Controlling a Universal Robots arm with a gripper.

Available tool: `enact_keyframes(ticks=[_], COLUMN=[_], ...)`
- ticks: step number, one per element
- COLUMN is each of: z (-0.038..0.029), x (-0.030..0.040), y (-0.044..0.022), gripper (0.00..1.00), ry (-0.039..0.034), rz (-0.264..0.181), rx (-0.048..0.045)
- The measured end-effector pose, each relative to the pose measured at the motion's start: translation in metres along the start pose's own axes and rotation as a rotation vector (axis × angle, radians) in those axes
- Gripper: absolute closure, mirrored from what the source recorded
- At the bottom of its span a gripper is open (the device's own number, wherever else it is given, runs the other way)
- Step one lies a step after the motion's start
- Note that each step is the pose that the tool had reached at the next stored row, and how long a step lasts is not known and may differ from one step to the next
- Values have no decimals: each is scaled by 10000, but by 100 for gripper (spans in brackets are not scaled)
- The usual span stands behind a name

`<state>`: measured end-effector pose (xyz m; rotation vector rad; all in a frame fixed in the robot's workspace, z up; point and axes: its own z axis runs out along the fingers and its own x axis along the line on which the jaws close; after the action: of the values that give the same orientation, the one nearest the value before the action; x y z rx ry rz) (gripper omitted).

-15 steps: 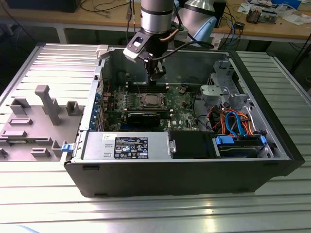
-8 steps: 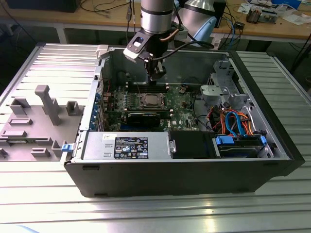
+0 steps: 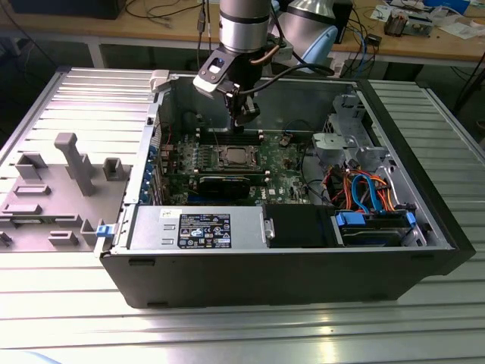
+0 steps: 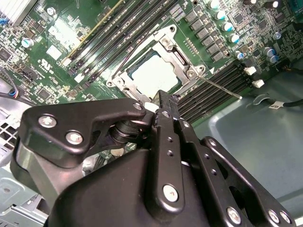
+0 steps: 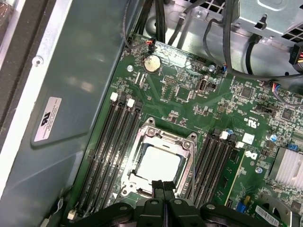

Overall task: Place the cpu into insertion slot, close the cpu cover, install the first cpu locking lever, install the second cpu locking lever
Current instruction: 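Install the first cpu locking lever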

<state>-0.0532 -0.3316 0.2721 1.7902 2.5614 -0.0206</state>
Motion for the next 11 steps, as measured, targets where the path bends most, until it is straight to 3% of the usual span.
enact_keyframes(ticks=[11], z=[0], x=[0], y=[0], gripper=[89], ry=[0], rz=[-78], rx=[-1])
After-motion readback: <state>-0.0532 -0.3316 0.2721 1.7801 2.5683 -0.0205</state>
